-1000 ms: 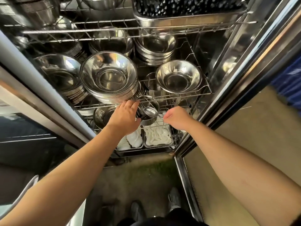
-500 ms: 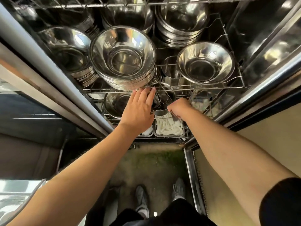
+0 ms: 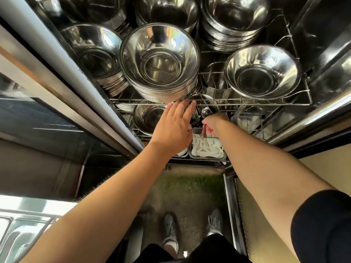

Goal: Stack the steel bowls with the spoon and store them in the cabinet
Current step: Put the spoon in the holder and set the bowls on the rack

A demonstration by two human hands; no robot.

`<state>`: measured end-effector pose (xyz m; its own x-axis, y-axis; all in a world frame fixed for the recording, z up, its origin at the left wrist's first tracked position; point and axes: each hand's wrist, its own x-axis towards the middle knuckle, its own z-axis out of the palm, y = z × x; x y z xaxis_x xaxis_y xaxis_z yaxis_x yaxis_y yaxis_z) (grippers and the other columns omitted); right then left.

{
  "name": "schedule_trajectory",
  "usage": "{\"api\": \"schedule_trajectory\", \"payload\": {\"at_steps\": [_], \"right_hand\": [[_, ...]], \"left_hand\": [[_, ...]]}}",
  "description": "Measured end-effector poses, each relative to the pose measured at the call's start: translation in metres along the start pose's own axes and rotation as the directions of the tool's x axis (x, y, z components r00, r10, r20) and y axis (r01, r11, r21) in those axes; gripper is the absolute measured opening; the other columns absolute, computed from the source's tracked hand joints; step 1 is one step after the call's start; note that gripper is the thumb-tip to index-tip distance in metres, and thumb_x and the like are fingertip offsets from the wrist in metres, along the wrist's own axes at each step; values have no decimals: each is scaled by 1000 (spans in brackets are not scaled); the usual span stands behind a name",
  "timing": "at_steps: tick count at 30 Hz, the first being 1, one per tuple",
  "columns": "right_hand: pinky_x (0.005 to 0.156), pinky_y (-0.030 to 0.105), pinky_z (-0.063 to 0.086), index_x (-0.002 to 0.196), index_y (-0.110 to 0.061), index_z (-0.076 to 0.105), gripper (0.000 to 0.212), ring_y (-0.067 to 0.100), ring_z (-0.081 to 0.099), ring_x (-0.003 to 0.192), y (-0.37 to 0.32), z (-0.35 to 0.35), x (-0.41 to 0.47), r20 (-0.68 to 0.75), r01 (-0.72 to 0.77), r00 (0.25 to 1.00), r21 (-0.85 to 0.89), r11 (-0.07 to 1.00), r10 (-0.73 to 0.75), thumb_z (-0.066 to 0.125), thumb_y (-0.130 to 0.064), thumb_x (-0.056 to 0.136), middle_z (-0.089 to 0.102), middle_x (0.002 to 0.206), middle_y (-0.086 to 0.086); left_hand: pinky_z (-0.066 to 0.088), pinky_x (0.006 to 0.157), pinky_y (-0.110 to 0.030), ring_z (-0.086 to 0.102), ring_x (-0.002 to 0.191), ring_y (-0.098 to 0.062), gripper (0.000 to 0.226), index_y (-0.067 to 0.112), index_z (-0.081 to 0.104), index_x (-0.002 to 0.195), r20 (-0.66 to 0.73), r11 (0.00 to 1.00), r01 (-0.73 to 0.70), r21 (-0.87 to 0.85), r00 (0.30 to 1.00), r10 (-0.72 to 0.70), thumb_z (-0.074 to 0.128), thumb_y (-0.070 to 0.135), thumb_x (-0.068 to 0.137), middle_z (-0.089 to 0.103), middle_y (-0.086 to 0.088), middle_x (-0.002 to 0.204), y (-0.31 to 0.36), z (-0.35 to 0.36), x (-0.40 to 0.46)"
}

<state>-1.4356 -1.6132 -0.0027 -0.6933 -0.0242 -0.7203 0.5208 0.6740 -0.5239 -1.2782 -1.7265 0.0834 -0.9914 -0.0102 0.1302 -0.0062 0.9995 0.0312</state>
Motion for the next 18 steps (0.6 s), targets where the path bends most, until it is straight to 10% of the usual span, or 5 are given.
{"api": "schedule_trajectory", "payload": {"at_steps": [8,18], "right_hand": [[81,39,65,120,7,64,34,25,78,85,-6,10,-4,-74,44,996,73,996,-39,76,-2,90,77,94,18],[93,44,59,126,2,65,33,34,70,110,1,-3,-15,-21,169,985,-29,985,-170,61,-8,95,70,121,20]], "left_hand": [[15,125,-45,28,147,-30,80,11,21,158,13,1000,7,-16,1000,-6,57,40,92,35,-12,158,1,-4,0],[15,124,-45,31,145,-31,81,9,23,157,26,1000,7,-21,1000,-7,54,46,92,39,-12,154,3,-8,1]]}}
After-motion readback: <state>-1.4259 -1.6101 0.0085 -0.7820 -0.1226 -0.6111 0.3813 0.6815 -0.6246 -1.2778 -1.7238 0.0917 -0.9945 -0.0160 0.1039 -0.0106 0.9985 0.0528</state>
